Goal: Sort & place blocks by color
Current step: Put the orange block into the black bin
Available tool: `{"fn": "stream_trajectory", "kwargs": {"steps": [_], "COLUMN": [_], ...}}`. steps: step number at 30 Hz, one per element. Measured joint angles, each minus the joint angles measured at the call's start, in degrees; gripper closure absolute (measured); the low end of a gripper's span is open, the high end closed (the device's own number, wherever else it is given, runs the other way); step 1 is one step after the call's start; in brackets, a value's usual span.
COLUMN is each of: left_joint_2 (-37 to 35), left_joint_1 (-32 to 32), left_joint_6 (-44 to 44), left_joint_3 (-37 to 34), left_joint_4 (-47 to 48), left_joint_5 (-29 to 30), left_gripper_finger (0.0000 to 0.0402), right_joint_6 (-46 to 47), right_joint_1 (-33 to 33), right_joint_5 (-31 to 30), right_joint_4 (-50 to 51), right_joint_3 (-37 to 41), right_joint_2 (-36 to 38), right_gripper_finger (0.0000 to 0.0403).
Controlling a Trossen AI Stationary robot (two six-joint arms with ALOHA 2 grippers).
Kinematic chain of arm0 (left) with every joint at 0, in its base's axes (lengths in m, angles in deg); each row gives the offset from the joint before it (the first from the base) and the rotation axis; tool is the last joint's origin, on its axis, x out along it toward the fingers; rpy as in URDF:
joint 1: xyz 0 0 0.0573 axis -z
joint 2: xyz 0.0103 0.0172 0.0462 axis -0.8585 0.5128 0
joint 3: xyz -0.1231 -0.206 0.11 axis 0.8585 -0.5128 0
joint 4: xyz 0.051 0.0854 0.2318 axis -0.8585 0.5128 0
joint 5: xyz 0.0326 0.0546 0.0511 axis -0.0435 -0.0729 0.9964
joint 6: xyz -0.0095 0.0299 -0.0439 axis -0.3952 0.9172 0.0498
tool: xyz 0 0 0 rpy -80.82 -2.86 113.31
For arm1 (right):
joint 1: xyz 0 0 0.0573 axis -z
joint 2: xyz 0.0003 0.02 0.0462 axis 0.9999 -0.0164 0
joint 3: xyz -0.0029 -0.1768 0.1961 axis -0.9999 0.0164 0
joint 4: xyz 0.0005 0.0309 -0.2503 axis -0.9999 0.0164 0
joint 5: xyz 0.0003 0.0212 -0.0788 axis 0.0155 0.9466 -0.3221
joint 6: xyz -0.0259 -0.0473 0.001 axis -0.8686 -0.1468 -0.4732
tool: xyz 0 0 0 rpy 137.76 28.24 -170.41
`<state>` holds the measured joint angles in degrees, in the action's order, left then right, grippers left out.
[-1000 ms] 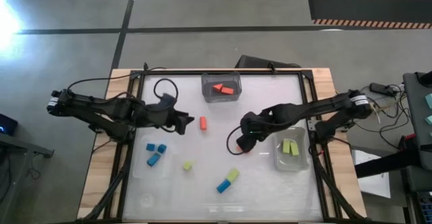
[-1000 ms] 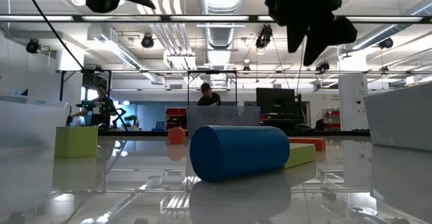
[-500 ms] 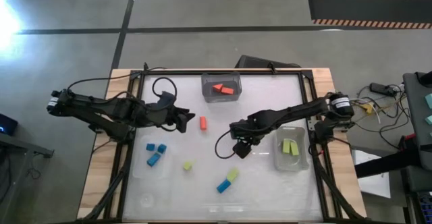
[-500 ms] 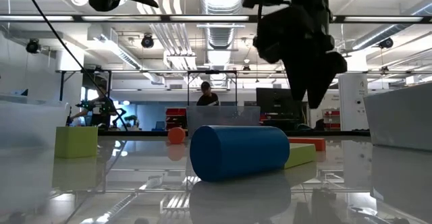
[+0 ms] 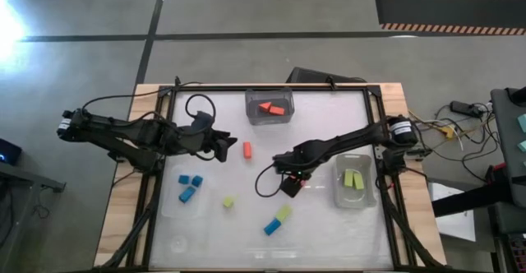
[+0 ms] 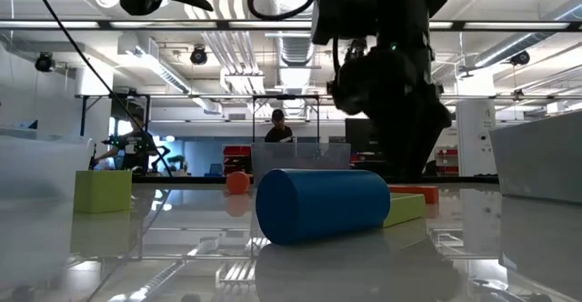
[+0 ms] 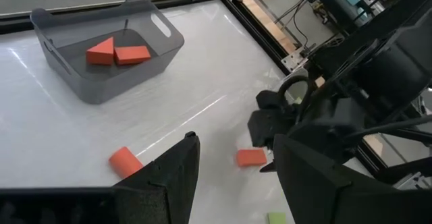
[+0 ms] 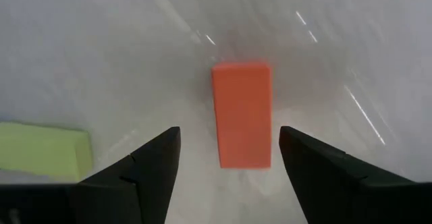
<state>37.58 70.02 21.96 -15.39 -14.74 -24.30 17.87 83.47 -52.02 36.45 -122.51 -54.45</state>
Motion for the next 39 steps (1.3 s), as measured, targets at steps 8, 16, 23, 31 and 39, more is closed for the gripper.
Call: {"fn": "stream_trajectory", "kwargs": {"steps": [8, 16, 23, 31, 39], "left_joint_2": [0.0, 0.1, 0.1, -0.5, -1.4], "left_joint_1": [0.0, 0.0, -0.8, -1.6, -2.3], "left_joint_6": [0.2, 0.3, 3.2, 6.6, 11.8], "left_joint_3": [0.0, 0.0, -0.1, -0.1, -0.1], "left_joint_4": [0.0, 0.0, 0.0, 0.0, -0.1], "left_joint_5": [0.7, 2.3, 2.6, 2.7, 2.7], "left_gripper_finger": [0.0228, 0.0228, 0.0228, 0.0228, 0.0228], "right_joint_6": [-1.0, -0.8, -1.7, 0.3, 4.8], "right_joint_1": [0.0, 0.1, 1.0, 3.5, 7.6], "right_joint_5": [0.0, -0.4, 0.4, 1.0, -5.6], "right_joint_4": [-1.4, -1.2, -1.2, -0.7, -1.5], "right_joint_3": [0.0, -0.1, 0.1, 0.1, -1.7], "right_joint_2": [-3.4, -4.3, -3.3, 4.1, 12.5], "right_gripper_finger": [0.0179, 0.0272, 0.0287, 0.0287, 0.0287]}}
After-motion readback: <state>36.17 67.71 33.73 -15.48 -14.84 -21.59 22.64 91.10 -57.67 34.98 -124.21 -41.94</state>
